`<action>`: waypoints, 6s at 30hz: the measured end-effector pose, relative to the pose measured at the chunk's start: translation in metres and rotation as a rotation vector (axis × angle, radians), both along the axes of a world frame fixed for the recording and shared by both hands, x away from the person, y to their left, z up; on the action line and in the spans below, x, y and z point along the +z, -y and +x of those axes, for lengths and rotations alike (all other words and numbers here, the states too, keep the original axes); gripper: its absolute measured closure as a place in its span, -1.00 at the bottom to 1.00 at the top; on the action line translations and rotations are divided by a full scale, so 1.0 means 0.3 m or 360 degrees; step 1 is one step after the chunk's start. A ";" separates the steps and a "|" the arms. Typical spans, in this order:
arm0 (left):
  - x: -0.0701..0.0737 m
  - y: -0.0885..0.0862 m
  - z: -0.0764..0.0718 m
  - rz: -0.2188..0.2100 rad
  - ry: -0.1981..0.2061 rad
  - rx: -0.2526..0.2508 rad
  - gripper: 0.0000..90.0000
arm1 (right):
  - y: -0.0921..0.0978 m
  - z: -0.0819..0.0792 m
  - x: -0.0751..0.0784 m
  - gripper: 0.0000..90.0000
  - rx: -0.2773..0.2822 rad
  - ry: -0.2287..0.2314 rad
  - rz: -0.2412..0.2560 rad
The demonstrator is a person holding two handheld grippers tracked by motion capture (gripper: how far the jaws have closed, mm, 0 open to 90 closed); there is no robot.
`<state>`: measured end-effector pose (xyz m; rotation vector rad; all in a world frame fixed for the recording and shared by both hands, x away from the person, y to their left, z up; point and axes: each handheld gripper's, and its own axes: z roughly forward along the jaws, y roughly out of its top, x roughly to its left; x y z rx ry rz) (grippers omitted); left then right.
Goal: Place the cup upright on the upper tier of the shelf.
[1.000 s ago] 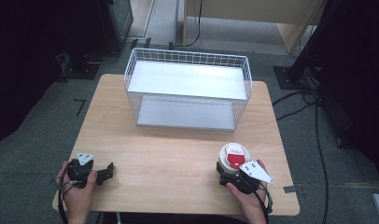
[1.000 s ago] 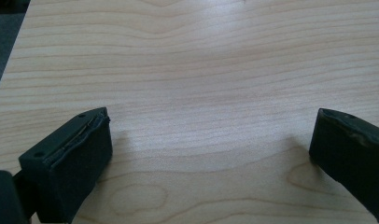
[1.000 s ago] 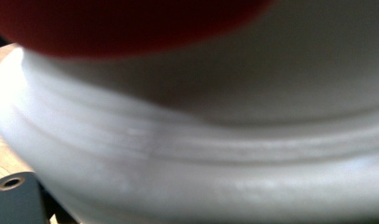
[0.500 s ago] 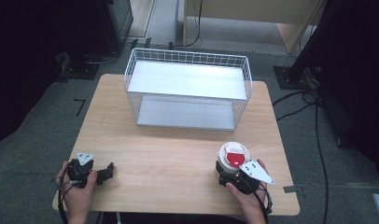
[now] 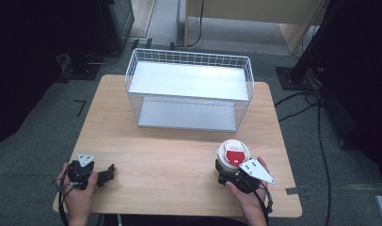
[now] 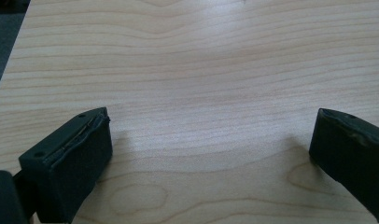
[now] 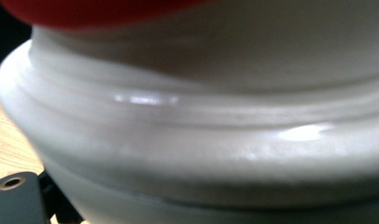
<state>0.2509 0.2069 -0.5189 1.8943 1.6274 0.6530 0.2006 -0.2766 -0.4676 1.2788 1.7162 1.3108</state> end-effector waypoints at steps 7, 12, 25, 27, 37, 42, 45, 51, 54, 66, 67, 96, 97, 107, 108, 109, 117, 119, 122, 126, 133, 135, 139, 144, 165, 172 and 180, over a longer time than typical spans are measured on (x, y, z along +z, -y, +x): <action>0.000 0.000 0.000 -0.0001 0.0000 0.0000 -1.00 | -0.017 0.021 0.032 -0.82 0.0012 0.0020 -0.0008; 0.000 0.000 0.000 0.0000 0.0000 0.0000 -1.00 | -0.027 0.034 0.066 -0.82 0.0030 0.0036 0.0002; 0.000 0.000 0.000 0.0001 -0.0001 -0.0001 -1.00 | -0.041 0.071 0.155 -0.82 0.0049 0.0105 -0.0011; 0.000 0.000 0.000 0.0001 -0.0001 -0.0001 -1.00 | -0.044 0.073 0.162 -0.82 0.0054 0.0107 -0.0008; 0.000 0.000 0.000 0.0001 0.0001 0.0000 -1.00 | -0.063 0.120 0.245 -0.82 0.0063 0.0178 -0.0010; 0.000 0.000 0.000 0.0001 0.0000 0.0000 -1.00 | -0.073 0.140 0.274 -0.82 0.0059 0.0195 -0.0006; 0.000 0.000 0.000 0.0001 0.0000 0.0000 -1.00 | -0.081 0.160 0.307 -0.82 0.0056 0.0232 -0.0009; 0.000 0.000 0.000 0.0001 -0.0001 0.0000 -1.00 | -0.093 0.181 0.347 -0.82 0.0058 0.0266 0.0001; 0.000 0.000 0.000 0.0001 0.0000 -0.0001 -1.00 | -0.101 0.196 0.369 -0.82 0.0058 0.0285 0.0014; 0.000 0.000 0.000 0.0001 0.0000 -0.0001 -1.00 | -0.131 0.277 0.462 -0.82 0.0055 0.0360 0.0006; 0.000 0.000 0.000 0.0001 0.0000 -0.0001 -1.00 | -0.132 0.284 0.469 -0.82 0.0053 0.0364 0.0005; 0.000 0.000 0.000 0.0000 0.0003 0.0001 -1.00 | -0.245 0.536 0.604 -0.82 0.0023 0.0399 -0.0025; 0.000 0.000 0.000 -0.0001 0.0003 0.0001 -1.00 | -0.245 0.536 0.604 -0.82 0.0023 0.0399 -0.0025; 0.000 0.000 0.000 -0.0001 0.0001 0.0001 -1.00 | -0.297 0.637 0.594 -0.82 0.0005 0.0388 -0.0037; 0.000 0.000 0.000 -0.0001 0.0002 0.0001 -1.00 | -0.303 0.648 0.592 -0.82 -0.0003 0.0382 -0.0034; 0.000 0.000 0.000 -0.0001 0.0003 0.0002 -1.00 | -0.309 0.664 0.590 -0.82 -0.0007 0.0374 -0.0035; 0.000 0.000 0.000 -0.0001 0.0002 0.0001 -1.00 | -0.333 0.734 0.580 -0.82 -0.0016 0.0351 -0.0023; 0.000 0.000 0.000 -0.0001 0.0003 0.0001 -1.00 | -0.337 0.750 0.578 -0.82 -0.0021 0.0349 -0.0007; 0.000 0.000 0.000 -0.0001 0.0002 0.0001 -1.00 | -0.340 0.772 0.573 -0.82 -0.0026 0.0337 0.0020; 0.000 0.000 0.000 -0.0001 0.0003 0.0001 -1.00 | -0.345 0.792 0.569 -0.82 -0.0029 0.0323 0.0040; 0.000 0.000 0.000 -0.0001 0.0004 0.0002 -1.00 | -0.363 0.822 0.553 -0.82 -0.0041 0.0292 0.0031; 0.000 0.000 0.000 -0.0001 0.0004 0.0003 -1.00 | -0.368 0.826 0.549 -0.82 -0.0042 0.0289 0.0028; 0.000 0.000 0.000 -0.0001 0.0003 0.0002 -1.00 | -0.374 0.837 0.544 -0.82 -0.0047 0.0280 0.0019; 0.000 0.000 0.000 0.0000 0.0001 0.0001 -1.00 | -0.375 0.847 0.538 -0.82 -0.0045 0.0271 0.0023; 0.000 0.000 0.000 -0.0001 0.0002 0.0002 -1.00 | -0.349 0.848 0.533 -0.83 0.0011 0.0207 0.0126; 0.000 0.000 0.000 -0.0001 0.0003 0.0002 -1.00 | -0.339 0.844 0.539 -1.00 0.0010 0.0162 0.0115; 0.000 0.000 0.000 -0.0001 0.0004 0.0002 -1.00 | -0.312 0.814 0.549 -1.00 0.0028 0.0184 0.0119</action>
